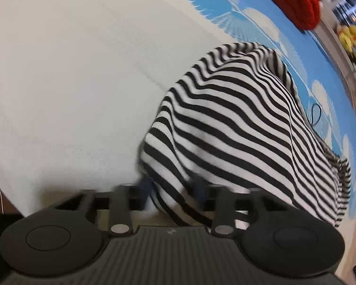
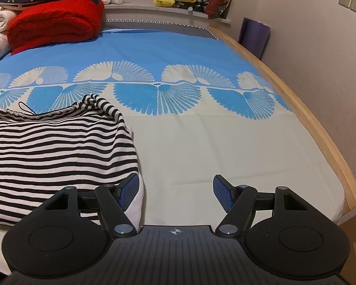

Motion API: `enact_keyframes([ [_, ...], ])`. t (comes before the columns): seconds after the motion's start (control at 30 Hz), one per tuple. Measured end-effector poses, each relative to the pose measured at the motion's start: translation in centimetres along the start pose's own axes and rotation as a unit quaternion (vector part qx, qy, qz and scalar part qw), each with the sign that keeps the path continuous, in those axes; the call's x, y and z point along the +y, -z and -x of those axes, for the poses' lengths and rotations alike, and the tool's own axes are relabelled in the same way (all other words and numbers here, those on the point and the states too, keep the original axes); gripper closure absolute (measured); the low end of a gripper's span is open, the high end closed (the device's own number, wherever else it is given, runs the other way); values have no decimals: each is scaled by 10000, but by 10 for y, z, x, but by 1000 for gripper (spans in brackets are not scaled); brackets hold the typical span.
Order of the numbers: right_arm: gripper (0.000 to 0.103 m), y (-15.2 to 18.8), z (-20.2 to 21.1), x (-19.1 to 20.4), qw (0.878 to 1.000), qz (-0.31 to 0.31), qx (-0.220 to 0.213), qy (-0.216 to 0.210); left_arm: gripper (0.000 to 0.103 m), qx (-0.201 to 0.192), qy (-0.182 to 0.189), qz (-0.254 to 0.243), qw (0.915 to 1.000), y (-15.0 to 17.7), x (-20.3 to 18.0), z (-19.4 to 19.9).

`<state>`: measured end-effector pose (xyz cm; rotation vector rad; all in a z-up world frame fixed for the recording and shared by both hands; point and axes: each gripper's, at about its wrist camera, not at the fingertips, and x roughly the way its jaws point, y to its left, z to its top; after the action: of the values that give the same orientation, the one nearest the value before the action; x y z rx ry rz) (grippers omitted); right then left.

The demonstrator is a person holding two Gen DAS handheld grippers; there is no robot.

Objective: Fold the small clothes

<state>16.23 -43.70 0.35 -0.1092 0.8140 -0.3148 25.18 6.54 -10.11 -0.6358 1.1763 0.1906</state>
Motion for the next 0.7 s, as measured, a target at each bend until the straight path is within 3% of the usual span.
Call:
enact_keyframes([
  [0.07, 32, 0, -2, 1, 10000, 32, 42, 47, 93, -78, -41, -75, 9999, 1, -2, 0],
  [0.23, 32, -3, -6, 6, 9997, 17, 92, 232, 95, -579, -82, -545, 9968, 4, -11, 20],
  [0.37, 32, -10, 4, 10, 9991, -232, -192, 308, 95, -715, 64, -533, 9960, 4, -1, 35],
  [0.53, 33, -35, 20, 10, 9974, -426, -568, 107, 96, -994, 36, -755, 9922, 4, 8, 57],
  [0.7, 31, -65, 24, 0, 9967, -236, -780, 60, 96, -1092, -27, -514, 9927, -7, 34, 76],
])
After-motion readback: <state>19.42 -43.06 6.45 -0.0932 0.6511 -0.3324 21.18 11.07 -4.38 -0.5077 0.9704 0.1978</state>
